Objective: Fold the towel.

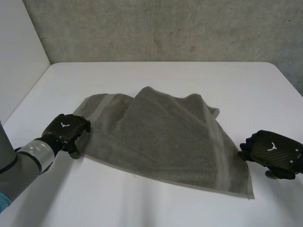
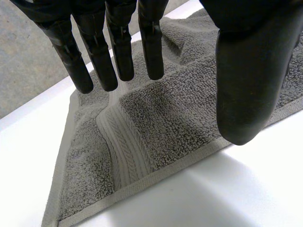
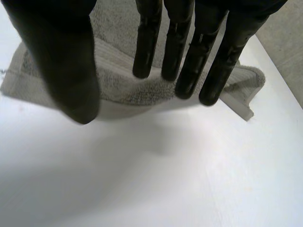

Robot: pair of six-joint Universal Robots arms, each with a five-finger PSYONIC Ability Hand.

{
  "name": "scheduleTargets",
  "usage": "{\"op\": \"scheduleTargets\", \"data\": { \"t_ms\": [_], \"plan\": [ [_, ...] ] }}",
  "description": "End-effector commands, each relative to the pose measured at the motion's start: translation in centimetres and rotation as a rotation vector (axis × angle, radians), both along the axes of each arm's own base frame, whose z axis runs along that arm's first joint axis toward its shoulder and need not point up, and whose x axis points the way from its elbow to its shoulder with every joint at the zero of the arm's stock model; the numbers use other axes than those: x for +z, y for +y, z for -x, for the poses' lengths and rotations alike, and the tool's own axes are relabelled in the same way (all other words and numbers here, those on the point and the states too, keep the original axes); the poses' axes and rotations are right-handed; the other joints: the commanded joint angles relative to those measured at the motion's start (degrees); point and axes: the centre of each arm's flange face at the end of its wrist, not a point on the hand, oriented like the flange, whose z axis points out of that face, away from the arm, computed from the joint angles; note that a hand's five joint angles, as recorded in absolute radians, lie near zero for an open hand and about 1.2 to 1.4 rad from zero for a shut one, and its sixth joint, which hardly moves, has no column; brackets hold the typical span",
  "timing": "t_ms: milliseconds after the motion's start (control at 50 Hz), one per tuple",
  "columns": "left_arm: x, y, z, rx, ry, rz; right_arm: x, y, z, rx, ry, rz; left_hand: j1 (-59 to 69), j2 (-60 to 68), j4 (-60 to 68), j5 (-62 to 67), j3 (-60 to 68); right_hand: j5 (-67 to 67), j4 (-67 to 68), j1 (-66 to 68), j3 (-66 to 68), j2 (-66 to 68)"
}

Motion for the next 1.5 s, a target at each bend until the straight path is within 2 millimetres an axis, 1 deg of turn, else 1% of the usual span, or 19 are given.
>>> {"op": "scheduleTargets", "data": {
  "t_ms": [20,220,240,260,280,480,700,800,840,1000,1200,1420,1460,1500],
  "plan": [
    [0.0,0.0,0.1,-0.002,0.0,-0.002,-0.2,-0.2,0.3,0.006,-0.007,0.007,-1.3,-1.1,-1.4,-0.1,-1.6,34.5,34.7,34.9,34.9,34.5],
    [-0.1,0.0,0.0,0.001,0.0,-0.003,0.0,0.4,-0.2,0.017,-0.046,-0.029,-1.3,-1.1,-1.4,-0.1,-1.6,34.5,34.7,34.9,34.9,34.5],
    [-0.1,0.0,0.0,0.001,0.0,-0.003,0.1,0.4,-0.2,0.016,-0.05,-0.03,-1.3,-1.1,-1.4,-0.1,-1.6,13.6,13.8,14.0,14.0,13.6],
    [-0.1,0.0,0.0,0.001,0.0,-0.003,0.1,0.4,-0.2,0.016,-0.05,-0.03,-1.3,-1.1,-1.4,-0.1,-1.6,13.4,13.6,13.7,13.8,13.4],
    [-0.1,0.0,0.0,0.001,0.0,-0.003,0.1,0.4,-0.2,0.013,-0.055,-0.037,-1.3,-1.1,-1.4,-0.1,-1.6,-9.8,-9.6,-9.4,-9.4,-9.7],
    [-0.1,-0.1,0.0,0.001,0.0,-0.003,0.0,0.4,-0.2,0.016,-0.052,-0.043,-1.3,-1.1,-1.4,-0.1,-1.6,-10.4,-10.1,-10.0,-9.9,-10.3],
    [-0.2,-0.1,-0.1,0.003,-0.001,-0.006,-0.5,0.3,0.4,0.0,-0.056,-0.047,-1.3,-1.1,-1.4,-0.1,-1.6,-6.8,-6.6,-6.4,-6.4,-6.8],
    [-0.2,-0.2,-0.1,0.003,0.0,-0.003,-1.2,0.5,0.3,0.011,-0.058,-0.055,-1.3,-1.1,-1.4,-0.1,-1.6,-5.8,-5.6,-5.4,-5.4,-5.8],
    [-0.2,-0.2,-0.1,0.003,0.001,-0.005,-1.8,0.6,0.1,0.018,-0.063,-0.063,-1.3,-1.1,-1.4,-0.1,-1.6,-5.7,-5.4,-5.3,-5.2,-5.6],
    [-0.2,-0.2,-0.1,0.003,0.001,-0.007,-3.1,0.4,0.1,0.024,-0.061,-0.059,-1.3,-1.1,-1.4,-0.1,-1.6,-5.7,-5.4,-5.3,-5.2,-5.6],
    [-0.2,-0.3,-0.1,0.005,0.001,-0.004,-4.0,0.3,-0.4,0.051,-0.056,-0.049,-1.3,-1.1,-1.4,-0.1,-1.6,-5.1,-4.9,-4.8,-4.7,-5.1],
    [-0.2,-0.4,-0.1,0.005,0.001,0.001,-4.6,0.5,-0.9,0.07,-0.055,-0.047,-1.3,-1.1,-1.4,-0.1,-1.6,0.9,1.1,1.3,1.3,1.0],
    [-0.2,-0.4,-0.1,0.005,0.001,0.001,-4.5,0.4,-1.0,0.075,-0.064,-0.038,-1.3,-1.1,-1.4,-0.1,-1.6,4.9,5.1,5.3,5.4,5.0],
    [-0.2,-0.4,-0.1,0.005,0.001,0.001,-4.5,0.4,-1.0,0.076,-0.064,-0.031,-1.5,-1.3,-1.5,-0.3,-1.8,6.1,6.3,6.5,6.6,6.2]
  ]
}}
